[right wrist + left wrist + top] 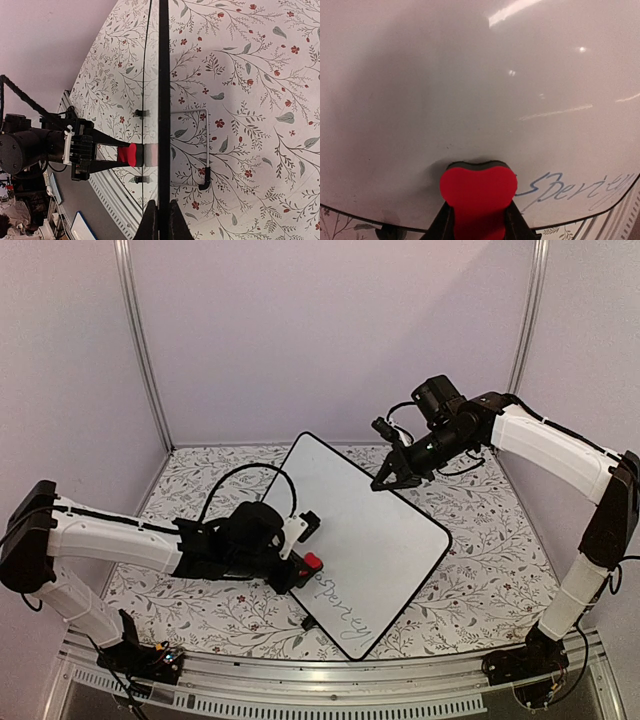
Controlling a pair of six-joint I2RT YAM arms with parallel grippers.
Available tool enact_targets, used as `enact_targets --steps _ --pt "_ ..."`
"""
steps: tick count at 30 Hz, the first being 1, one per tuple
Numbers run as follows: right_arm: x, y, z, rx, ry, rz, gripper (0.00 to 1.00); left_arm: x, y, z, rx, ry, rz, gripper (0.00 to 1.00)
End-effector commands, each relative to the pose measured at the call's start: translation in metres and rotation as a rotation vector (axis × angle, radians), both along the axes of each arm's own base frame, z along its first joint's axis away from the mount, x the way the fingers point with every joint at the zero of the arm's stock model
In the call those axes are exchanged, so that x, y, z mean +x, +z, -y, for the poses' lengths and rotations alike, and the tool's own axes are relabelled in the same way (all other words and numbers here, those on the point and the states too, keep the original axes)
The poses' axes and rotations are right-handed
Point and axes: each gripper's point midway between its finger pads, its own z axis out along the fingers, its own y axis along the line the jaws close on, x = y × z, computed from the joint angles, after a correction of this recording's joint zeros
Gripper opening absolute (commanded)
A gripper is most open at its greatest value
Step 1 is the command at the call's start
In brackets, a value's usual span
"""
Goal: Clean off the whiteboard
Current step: Erase the center of the whiteboard.
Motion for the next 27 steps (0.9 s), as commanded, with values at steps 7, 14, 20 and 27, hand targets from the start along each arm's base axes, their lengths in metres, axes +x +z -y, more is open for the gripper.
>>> enact_targets --steps 7,14,20,27 --pt "-0.021 -0.016 -0.009 -0.030 0.092 -0.036 0.00 -0.011 -0.008 0.010 -0.027 -0.039 -0.035 0.00" --pt "-0.021 -0.017 -0.009 -0.030 0.093 -0.038 0.00 -0.024 -0.033 -0.012 0.018 -0.009 -0.079 0.00" --pt "-0.021 -0.017 -0.009 -0.030 0.094 -0.038 0.00 -0.030 -0.047 -0.025 0.043 0.011 -0.109 0.00" --pt "-0.021 -0.017 -0.009 -0.032 0.092 -0.037 0.00 -0.036 -0.048 -0.032 0.036 0.014 -0.122 0.00"
